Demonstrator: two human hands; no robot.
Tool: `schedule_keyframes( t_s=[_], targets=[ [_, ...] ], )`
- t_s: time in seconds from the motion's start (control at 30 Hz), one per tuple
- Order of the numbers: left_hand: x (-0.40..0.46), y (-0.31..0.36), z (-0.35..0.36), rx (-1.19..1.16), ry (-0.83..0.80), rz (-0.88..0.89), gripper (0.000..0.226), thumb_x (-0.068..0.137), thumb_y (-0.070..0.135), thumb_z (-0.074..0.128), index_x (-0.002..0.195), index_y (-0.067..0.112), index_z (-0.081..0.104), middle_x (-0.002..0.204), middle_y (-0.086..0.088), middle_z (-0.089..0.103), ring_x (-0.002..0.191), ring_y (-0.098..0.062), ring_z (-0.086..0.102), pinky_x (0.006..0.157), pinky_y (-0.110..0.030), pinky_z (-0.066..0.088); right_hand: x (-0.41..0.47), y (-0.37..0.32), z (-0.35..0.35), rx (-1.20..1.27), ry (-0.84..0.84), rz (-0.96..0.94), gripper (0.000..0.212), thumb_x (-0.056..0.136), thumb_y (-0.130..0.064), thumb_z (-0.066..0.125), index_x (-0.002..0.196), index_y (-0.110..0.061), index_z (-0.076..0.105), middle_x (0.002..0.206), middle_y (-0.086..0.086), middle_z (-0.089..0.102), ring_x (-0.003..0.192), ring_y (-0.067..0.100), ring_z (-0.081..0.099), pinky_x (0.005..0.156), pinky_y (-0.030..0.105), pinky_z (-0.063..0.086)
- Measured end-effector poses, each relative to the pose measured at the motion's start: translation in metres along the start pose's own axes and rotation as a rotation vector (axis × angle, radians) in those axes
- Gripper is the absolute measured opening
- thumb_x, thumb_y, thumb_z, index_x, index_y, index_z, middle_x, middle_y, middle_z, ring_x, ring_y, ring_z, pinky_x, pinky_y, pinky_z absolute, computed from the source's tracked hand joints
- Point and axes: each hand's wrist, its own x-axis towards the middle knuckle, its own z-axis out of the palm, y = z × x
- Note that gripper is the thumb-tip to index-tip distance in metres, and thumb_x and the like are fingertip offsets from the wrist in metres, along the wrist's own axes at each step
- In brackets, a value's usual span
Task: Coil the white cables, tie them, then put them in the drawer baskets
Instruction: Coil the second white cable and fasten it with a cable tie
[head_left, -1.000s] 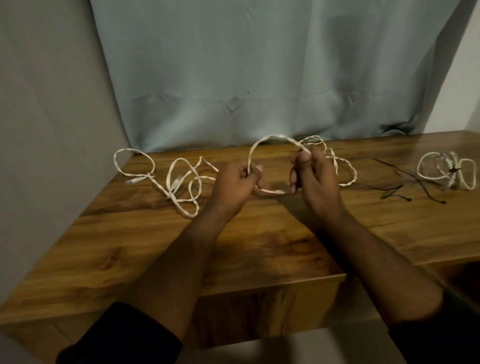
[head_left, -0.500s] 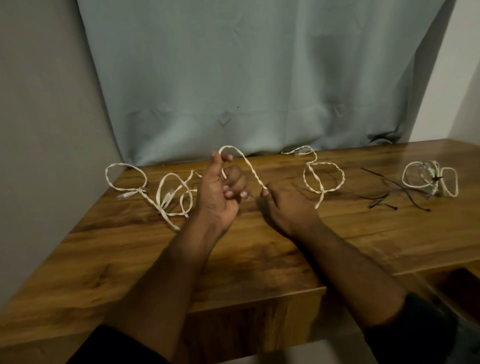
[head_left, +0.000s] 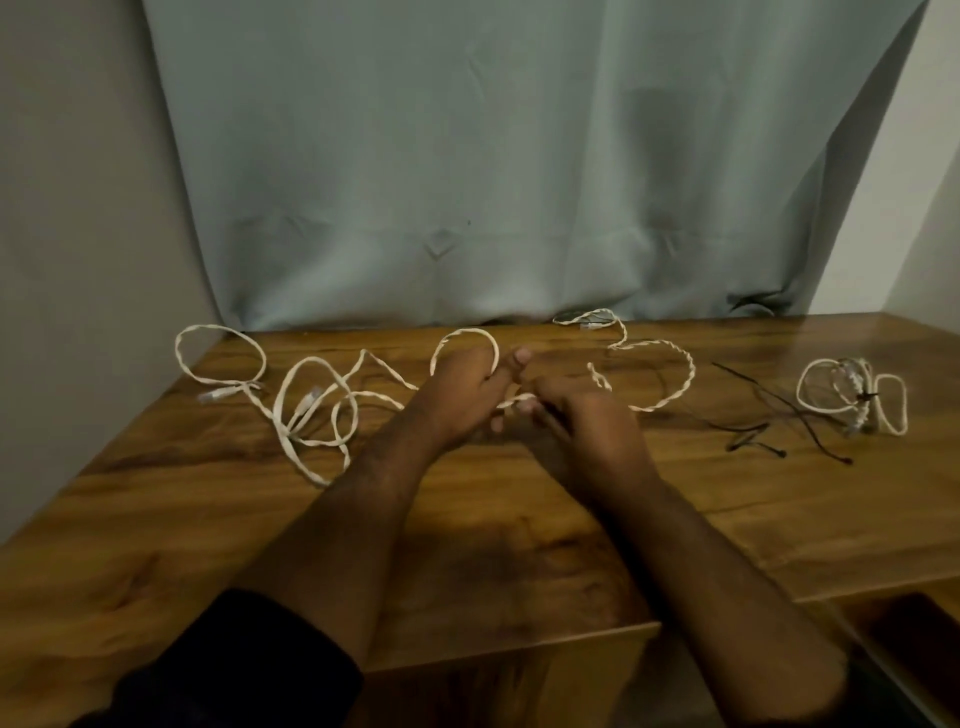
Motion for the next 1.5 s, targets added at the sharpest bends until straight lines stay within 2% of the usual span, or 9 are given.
schedule_keyframes(
  t_s=[0.1, 0.27, 0.37, 0.6, 0.7, 0.83, 1.0, 1.27, 1.5],
  targets=[
    [-0.005, 0.003, -0.005, -0.002, 0.005, -0.022, 0.079, 0.099, 0.072, 0.03, 0.05, 0.019, 0.063, 0.039, 0.002, 0.053, 0.045, -0.013, 0.057, 0.062, -0.036, 0.048, 0.004, -0.001, -0.004, 0.166, 0.195, 0.021, 0.028, 0.105, -0.042, 0.048, 0.08, -0.03, 0.049, 0.076, -0.012, 0.052, 0.071, 0.015, 0.051, 0.063, 0.043, 0.045],
    [-0.005, 0.008, -0.004, 0.106, -0.071, 0.082, 0.081, 0.082, 0.091, 0.033, 0.078, 0.02, 0.07, 0.064, -0.003, 0.063, 0.063, -0.02, 0.062, 0.062, -0.043, 0.049, 0.008, 0.006, -0.003, 0.17, 0.377, 0.118, 0.023, 0.103, -0.036, 0.052, 0.088, -0.021, 0.061, 0.083, -0.013, 0.053, 0.076, 0.013, 0.053, 0.072, 0.05, 0.048],
    [-0.021, 0.029, 0.01, -0.201, -0.208, -0.01, 0.065, 0.089, 0.065, 0.064, 0.058, 0.01, 0.049, 0.048, 0.001, 0.043, 0.043, -0.015, 0.039, 0.045, -0.037, 0.031, 0.006, 0.007, -0.012, 0.153, 0.489, 0.181, 0.031, 0.099, -0.041, 0.055, 0.085, -0.015, 0.063, 0.082, -0.007, 0.06, 0.078, 0.017, 0.057, 0.074, 0.047, 0.048],
    [-0.053, 0.087, 0.019, -1.041, -0.861, -0.211, 0.04, 0.095, 0.037, 0.064, 0.064, 0.012, 0.073, 0.035, 0.008, 0.026, 0.028, -0.002, 0.024, 0.042, -0.014, 0.017, -0.005, -0.004, -0.013, 0.492, 0.104, 0.292, 0.022, 0.1, -0.027, 0.058, 0.078, -0.025, 0.058, 0.076, 0.004, 0.06, 0.067, 0.016, 0.058, 0.062, 0.032, 0.048],
    [-0.043, 0.096, 0.006, -1.27, -0.665, -0.054, 0.043, 0.097, 0.047, 0.05, 0.087, 0.019, 0.082, 0.037, 0.009, 0.032, 0.028, -0.001, 0.033, 0.037, -0.019, 0.015, -0.011, -0.006, -0.004, 0.381, -0.111, 0.131, 0.017, 0.097, -0.034, 0.067, 0.084, -0.026, 0.075, 0.075, -0.007, 0.075, 0.073, 0.002, 0.07, 0.071, 0.024, 0.059],
    [-0.016, 0.072, -0.017, -1.386, 0.061, -0.101, 0.038, 0.112, 0.029, 0.028, 0.132, 0.02, 0.058, 0.066, 0.001, 0.069, 0.064, -0.014, 0.073, 0.041, -0.018, 0.042, -0.008, 0.001, 0.012, 0.059, -0.352, 0.01, 0.017, 0.101, -0.033, 0.06, 0.089, -0.022, 0.06, 0.086, -0.006, 0.067, 0.082, 0.015, 0.063, 0.068, 0.031, 0.043],
    [-0.011, 0.032, -0.014, -0.868, 0.234, -0.25, 0.032, 0.113, 0.028, 0.032, 0.135, 0.028, 0.055, 0.104, -0.003, 0.078, 0.096, -0.011, 0.076, 0.079, -0.025, 0.059, -0.008, -0.015, 0.003, 0.001, -0.171, -0.07, 0.023, 0.1, -0.042, 0.056, 0.089, -0.022, 0.06, 0.078, -0.005, 0.065, 0.07, 0.016, 0.06, 0.059, 0.035, 0.044],
    [-0.03, 0.038, -0.003, -0.516, -0.36, -0.376, 0.101, 0.079, 0.091, 0.037, 0.067, -0.005, 0.065, 0.049, -0.018, 0.055, 0.031, -0.021, 0.041, 0.039, -0.02, 0.028, -0.003, -0.008, -0.013, -0.195, 0.226, -0.132, 0.021, 0.092, -0.044, 0.056, 0.088, -0.024, 0.055, 0.081, -0.014, 0.054, 0.08, 0.009, 0.05, 0.073, 0.026, 0.019],
    [-0.033, 0.046, -0.019, -1.204, -0.905, -0.33, 0.051, 0.076, 0.05, 0.086, 0.069, 0.002, 0.068, 0.032, 0.003, 0.04, 0.02, -0.005, 0.034, 0.032, -0.009, 0.026, 0.0, -0.001, -0.009, 0.319, 0.206, 0.025, 0.035, 0.103, -0.038, 0.046, 0.087, -0.008, 0.054, 0.072, -0.003, 0.056, 0.067, 0.022, 0.055, 0.064, 0.045, 0.047]
  ],
)
